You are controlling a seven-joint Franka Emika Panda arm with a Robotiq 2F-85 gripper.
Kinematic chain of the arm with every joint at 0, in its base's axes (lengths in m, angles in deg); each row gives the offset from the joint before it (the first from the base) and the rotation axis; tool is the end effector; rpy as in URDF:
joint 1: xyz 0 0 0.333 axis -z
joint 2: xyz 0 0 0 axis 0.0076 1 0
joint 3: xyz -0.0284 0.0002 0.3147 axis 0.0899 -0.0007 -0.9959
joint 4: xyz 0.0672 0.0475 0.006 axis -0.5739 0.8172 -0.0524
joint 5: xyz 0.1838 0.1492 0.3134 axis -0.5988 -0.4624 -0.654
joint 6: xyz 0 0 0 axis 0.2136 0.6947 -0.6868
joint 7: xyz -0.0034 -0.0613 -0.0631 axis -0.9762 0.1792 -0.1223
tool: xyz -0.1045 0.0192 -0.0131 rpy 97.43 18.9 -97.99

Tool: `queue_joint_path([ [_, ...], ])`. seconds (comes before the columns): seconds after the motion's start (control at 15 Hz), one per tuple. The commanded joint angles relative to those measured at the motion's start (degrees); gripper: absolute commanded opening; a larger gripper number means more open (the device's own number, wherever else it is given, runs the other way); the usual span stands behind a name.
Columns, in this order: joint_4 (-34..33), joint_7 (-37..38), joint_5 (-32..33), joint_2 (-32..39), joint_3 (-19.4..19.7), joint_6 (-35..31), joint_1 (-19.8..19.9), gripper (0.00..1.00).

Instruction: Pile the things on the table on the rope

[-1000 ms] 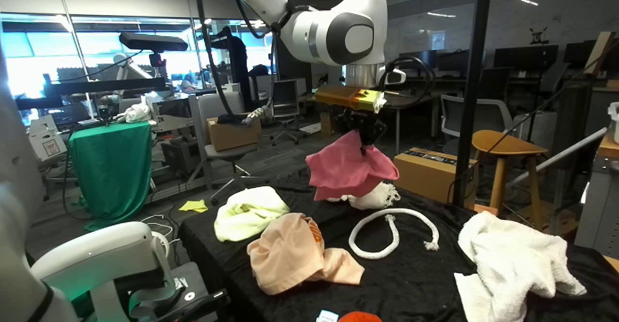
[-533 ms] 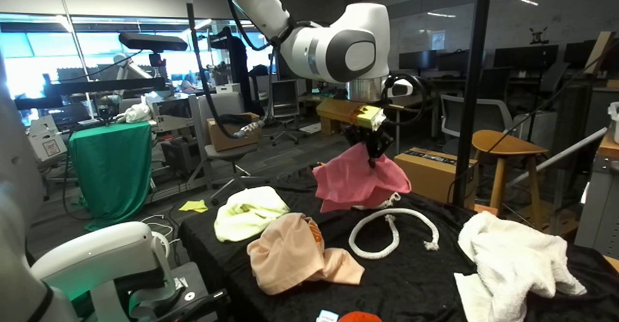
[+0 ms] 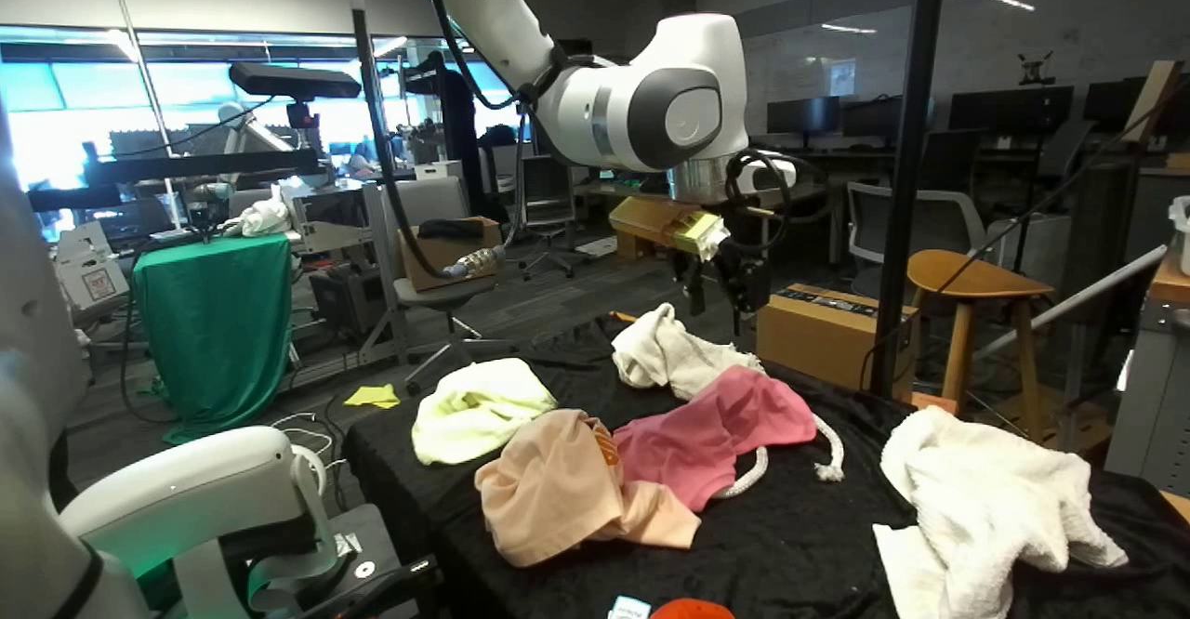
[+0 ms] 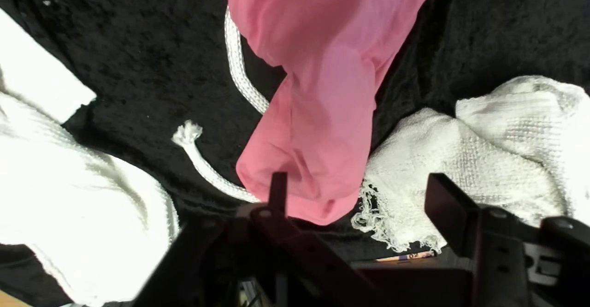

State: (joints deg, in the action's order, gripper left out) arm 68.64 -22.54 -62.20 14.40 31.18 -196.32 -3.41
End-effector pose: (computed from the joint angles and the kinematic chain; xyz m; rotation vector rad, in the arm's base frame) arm 0.5772 0.0743 0.3523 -3.0847 -0.0531 -0.2844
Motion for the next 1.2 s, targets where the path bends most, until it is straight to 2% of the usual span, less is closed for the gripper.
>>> queue_joint_path([
  [0.0,2.3,6.4,1.8,-1.4,1.4,-2.6,-0.9,1.0],
  [0.27,2.2,5.3,0.4,-0.9,2.9,-3.1,0.9,1.0],
  [0.67,-1.1,0.4,0.5,1.5,7.8,-1.0,5.9,1.0],
  [0.87,-3.6,-3.8,-0.6,4.6,9.3,-1.0,8.6,1.0],
  [1.13,-6.6,-10.9,-3.7,9.4,9.1,0.0,12.3,1.0],
])
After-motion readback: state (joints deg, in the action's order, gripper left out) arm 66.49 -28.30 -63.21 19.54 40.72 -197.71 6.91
